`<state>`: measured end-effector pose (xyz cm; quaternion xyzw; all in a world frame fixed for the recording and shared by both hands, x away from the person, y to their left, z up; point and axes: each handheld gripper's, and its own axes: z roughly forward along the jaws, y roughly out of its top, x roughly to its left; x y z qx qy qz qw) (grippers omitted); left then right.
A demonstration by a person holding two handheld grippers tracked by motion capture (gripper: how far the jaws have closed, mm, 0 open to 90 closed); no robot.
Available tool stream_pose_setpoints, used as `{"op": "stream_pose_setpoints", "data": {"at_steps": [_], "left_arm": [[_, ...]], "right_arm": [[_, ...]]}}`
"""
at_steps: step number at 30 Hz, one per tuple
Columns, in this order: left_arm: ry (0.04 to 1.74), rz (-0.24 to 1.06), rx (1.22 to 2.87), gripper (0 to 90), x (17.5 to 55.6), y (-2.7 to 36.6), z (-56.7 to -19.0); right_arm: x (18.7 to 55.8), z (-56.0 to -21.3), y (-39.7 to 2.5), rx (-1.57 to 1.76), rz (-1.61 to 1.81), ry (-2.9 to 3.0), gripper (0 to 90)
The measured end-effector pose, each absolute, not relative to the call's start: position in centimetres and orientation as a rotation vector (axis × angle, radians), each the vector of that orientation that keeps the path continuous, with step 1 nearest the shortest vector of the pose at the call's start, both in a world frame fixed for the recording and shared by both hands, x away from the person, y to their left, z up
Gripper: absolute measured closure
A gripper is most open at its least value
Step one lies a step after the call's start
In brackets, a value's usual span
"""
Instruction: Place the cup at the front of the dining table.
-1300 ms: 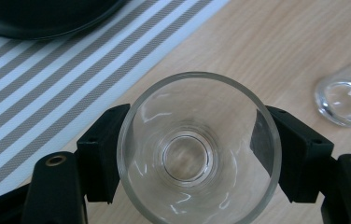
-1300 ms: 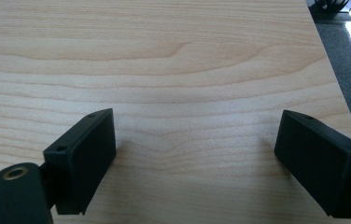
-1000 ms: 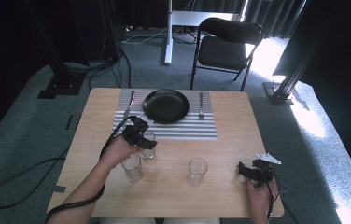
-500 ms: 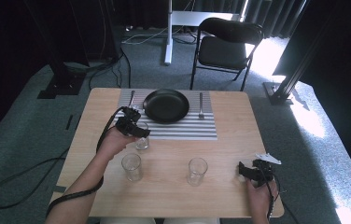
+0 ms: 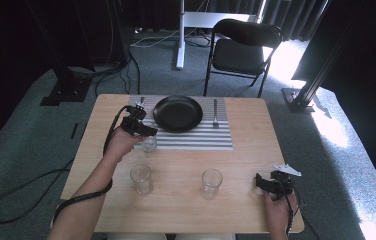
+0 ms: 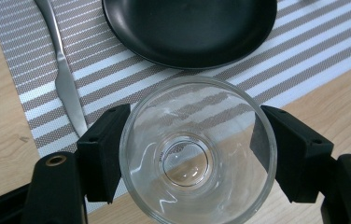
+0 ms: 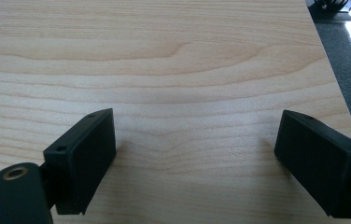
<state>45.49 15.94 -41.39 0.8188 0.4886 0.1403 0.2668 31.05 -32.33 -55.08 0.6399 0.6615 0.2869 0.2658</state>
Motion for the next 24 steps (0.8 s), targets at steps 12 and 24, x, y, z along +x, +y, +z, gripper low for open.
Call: {"op": "stream_pose_setpoints", "data": {"at_steps": [12,24], "left_arm": [[1.356,0.424,2.177,29.1,47.4,16.1,-41.1],[1.375,0.445,2.194,29.1,49.5,16.2,-41.7]], "right_arm": [[31.0,-55.1,-32.3,1.729,0.775,1.786,12.0],[31.0,-55.1,-32.3,1.728,0.775,1.787,12.0]]}}
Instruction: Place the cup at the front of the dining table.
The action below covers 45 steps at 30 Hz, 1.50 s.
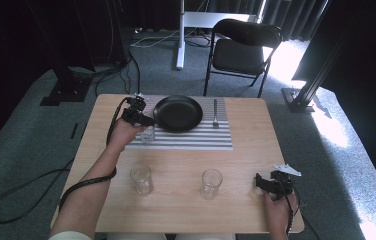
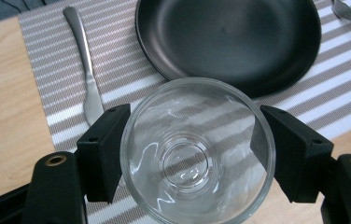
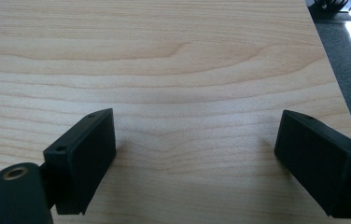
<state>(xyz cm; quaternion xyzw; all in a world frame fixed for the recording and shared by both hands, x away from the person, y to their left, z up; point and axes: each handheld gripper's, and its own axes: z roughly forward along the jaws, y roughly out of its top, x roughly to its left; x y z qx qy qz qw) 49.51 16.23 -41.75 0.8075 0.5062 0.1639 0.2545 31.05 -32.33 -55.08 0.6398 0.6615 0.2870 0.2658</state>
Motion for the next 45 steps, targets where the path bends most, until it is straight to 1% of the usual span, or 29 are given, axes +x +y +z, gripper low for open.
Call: {"op": "stream_pose_setpoints", "data": {"at_steps": [8,11,20,23,25,28,33,34,35,36,37,39,42,45], "left_arm": [[1.394,0.465,2.187,29.1,50.9,16.5,-41.8],[1.390,0.451,2.190,29.0,51.3,16.8,-41.9],[1.390,0.474,2.169,29.0,51.7,16.9,-42.5],[1.396,0.433,2.156,29.0,52.1,17.0,-42.8],[1.393,0.431,2.149,29.0,52.2,16.9,-43.0],[1.382,0.428,2.195,29.0,52.3,16.3,-43.7],[1.297,0.519,2.167,28.5,51.7,16.1,-44.5],[1.315,0.542,2.165,27.9,51.6,16.1,-44.7],[1.301,0.562,2.183,21.7,51.5,16.0,-44.9],[1.294,0.571,2.213,17.8,51.4,15.9,-45.2],[1.286,0.566,2.237,17.8,51.3,15.8,-45.4],[1.275,0.602,2.244,17.8,51.1,15.7,-45.7],[1.290,0.559,2.209,17.8,51.0,15.8,-45.8],[1.288,0.571,2.211,17.9,50.7,15.8,-45.8]], "right_arm": [[31.0,-55.1,-32.3,1.728,0.775,1.787,12.0],[31.0,-55.1,-32.3,1.728,0.775,1.786,12.0],[31.0,-55.1,-32.3,1.728,0.775,1.786,12.0],[31.0,-55.1,-32.3,1.728,0.775,1.786,12.0],[31.0,-55.1,-32.3,1.729,0.775,1.786,12.0],[31.0,-55.1,-32.3,1.729,0.774,1.785,12.0],[31.1,-55.1,-32.4,1.729,0.774,1.784,12.0],[31.1,-55.1,-32.4,1.729,0.774,1.784,12.0],[31.1,-55.1,-32.3,1.730,0.775,1.784,12.0],[31.1,-55.1,-32.4,1.729,0.774,1.784,12.0],[31.1,-55.1,-32.3,1.729,0.774,1.784,12.0],[31.1,-55.1,-32.3,1.729,0.774,1.784,12.0],[31.1,-55.1,-32.4,1.729,0.774,1.784,12.0],[31.1,-55.1,-32.3,1.729,0.774,1.784,12.0]]}}
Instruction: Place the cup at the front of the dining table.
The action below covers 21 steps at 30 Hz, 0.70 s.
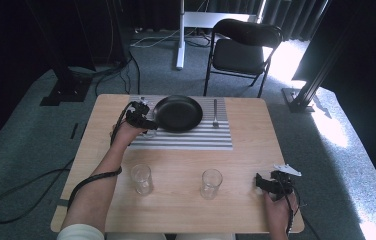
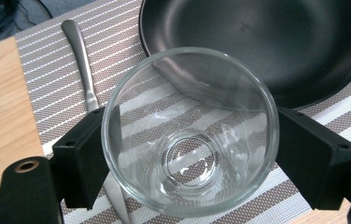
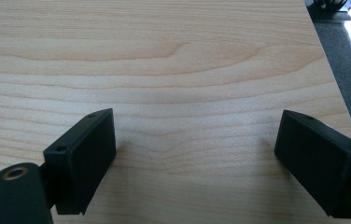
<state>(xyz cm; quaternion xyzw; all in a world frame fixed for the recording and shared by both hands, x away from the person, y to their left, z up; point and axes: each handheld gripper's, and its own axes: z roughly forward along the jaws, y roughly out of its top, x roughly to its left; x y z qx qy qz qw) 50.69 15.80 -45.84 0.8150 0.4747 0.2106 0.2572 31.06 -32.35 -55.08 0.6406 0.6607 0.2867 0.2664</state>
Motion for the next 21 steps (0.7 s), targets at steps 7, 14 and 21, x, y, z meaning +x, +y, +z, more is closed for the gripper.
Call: {"op": "stream_pose_setpoints", "data": {"at_steps": [7,14,21], "left_arm": [[1.316,0.529,2.178,17.9,50.1,16.3,-45.8],[1.334,0.521,2.174,17.9,49.3,16.9,-46.1],[1.348,0.517,2.167,17.9,48.5,17.6,-46.7]], "right_arm": [[31.1,-55.1,-32.4,1.729,0.774,1.784,12.0],[31.1,-55.1,-32.4,1.729,0.774,1.784,12.0],[31.1,-55.1,-32.4,1.729,0.774,1.784,12.0]]}}
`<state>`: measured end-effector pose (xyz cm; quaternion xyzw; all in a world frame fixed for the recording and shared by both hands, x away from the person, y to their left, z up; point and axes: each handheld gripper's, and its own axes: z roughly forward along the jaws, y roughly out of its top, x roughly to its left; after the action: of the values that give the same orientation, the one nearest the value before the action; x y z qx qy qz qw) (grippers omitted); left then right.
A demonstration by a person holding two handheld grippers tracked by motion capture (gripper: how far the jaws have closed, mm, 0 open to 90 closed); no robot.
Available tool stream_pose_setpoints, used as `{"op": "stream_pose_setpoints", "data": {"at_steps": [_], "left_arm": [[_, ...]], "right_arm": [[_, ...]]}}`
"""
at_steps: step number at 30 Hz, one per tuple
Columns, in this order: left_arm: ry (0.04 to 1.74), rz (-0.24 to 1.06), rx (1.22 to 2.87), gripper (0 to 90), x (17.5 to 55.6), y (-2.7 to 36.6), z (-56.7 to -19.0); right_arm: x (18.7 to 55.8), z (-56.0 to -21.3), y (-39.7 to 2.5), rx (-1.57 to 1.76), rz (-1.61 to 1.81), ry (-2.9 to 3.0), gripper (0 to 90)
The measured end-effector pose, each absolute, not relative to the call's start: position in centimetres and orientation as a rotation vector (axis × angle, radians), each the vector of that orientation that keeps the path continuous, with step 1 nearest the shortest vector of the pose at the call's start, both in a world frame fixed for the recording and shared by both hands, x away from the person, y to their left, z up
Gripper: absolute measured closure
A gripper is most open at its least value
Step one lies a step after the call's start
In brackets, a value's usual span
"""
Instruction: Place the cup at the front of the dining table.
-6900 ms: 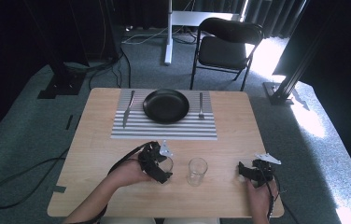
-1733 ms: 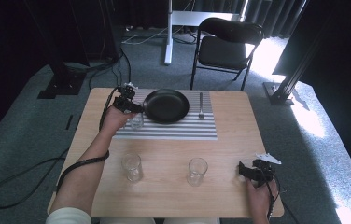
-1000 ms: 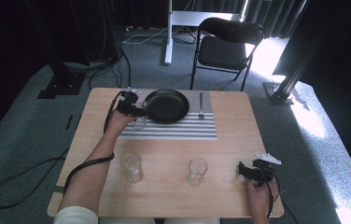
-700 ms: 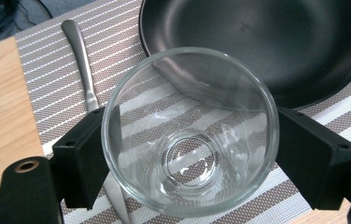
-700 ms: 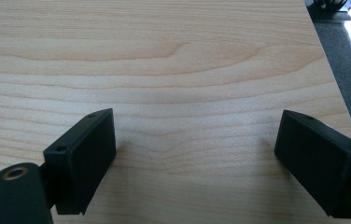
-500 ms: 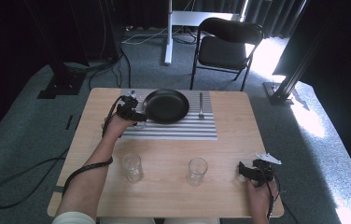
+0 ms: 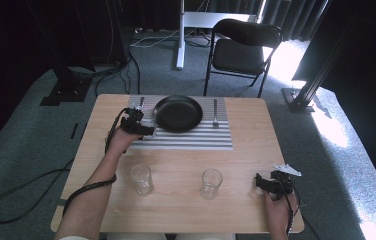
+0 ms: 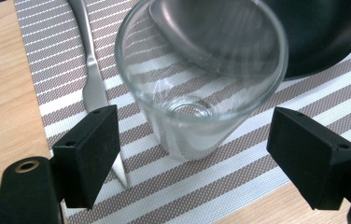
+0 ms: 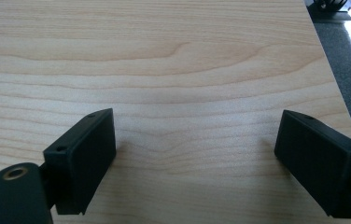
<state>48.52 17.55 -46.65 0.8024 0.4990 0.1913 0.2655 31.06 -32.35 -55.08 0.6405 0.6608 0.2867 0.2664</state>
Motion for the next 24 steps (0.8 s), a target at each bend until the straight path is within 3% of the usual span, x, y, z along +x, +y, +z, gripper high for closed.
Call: {"op": "stream_pose_setpoints", "data": {"at_steps": [24], "left_arm": [[1.401,0.475,2.150,18.3,45.5,19.8,-48.3]], "right_arm": [[31.1,-55.1,-32.4,1.730,0.774,1.784,12.0]]}}
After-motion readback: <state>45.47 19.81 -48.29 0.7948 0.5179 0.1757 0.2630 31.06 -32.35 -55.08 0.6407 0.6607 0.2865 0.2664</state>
